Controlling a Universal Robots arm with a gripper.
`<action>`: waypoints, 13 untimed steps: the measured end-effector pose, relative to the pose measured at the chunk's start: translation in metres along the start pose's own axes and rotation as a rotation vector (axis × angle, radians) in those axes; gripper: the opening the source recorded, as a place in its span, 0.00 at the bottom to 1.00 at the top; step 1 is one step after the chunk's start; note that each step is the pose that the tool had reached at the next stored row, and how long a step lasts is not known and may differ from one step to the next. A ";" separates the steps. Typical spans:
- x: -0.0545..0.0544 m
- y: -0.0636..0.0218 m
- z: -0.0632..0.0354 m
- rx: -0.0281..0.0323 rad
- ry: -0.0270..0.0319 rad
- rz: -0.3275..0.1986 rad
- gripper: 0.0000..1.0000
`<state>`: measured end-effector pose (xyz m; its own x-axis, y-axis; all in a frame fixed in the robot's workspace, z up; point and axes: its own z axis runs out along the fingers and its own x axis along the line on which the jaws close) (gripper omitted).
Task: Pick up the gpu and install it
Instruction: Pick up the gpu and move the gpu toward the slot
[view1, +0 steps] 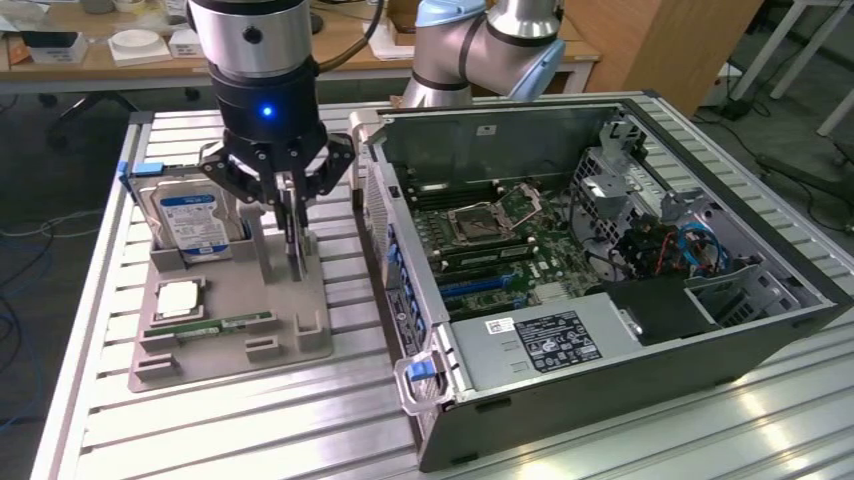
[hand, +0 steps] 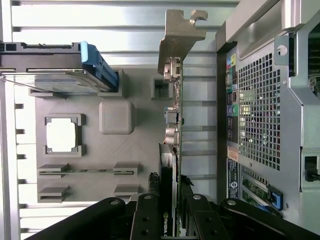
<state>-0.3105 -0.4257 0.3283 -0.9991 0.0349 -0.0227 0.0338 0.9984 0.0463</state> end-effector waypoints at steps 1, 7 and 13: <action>0.000 0.0000 -0.0003 -0.0001 -0.0001 0.000 0.26; 0.000 0.0002 -0.0030 -0.0001 -0.0001 0.000 0.26; 0.000 0.0003 -0.0061 0.0000 0.0000 0.000 0.26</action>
<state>-0.3105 -0.4257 0.3344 -0.9991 0.0349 -0.0226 0.0338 0.9984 0.0463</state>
